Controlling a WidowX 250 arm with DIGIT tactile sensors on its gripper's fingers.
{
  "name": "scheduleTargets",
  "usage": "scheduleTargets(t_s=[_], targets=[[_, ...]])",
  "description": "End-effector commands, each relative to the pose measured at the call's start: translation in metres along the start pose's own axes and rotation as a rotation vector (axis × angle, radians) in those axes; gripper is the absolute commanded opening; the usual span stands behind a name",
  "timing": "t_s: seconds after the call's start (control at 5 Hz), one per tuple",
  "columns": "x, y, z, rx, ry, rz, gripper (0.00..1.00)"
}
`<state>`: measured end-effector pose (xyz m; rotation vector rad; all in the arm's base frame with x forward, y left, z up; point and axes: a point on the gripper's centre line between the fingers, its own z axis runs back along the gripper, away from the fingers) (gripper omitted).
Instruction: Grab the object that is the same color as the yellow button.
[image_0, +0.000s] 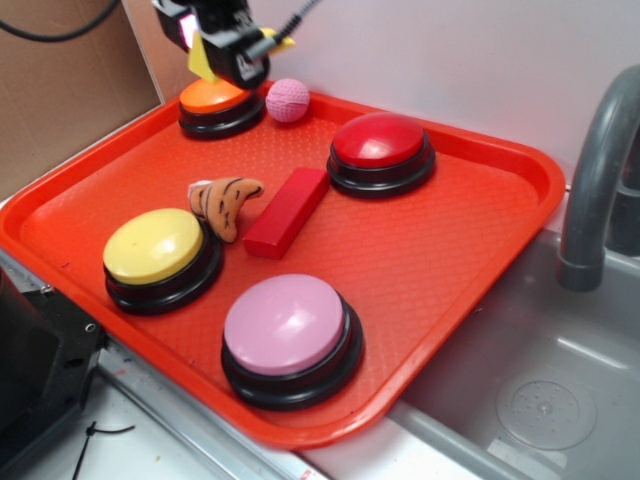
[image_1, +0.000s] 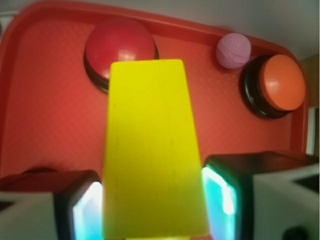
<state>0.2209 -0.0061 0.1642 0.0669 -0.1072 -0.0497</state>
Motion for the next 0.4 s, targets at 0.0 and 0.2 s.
scheduleTargets(t_s=[0.0,0.2], targets=[[-0.0064,0.0456,0.0128,0.040,-0.068,0.260,0.00],[-0.0021,0.0504,0.0092,0.004,-0.026,0.244,0.00]])
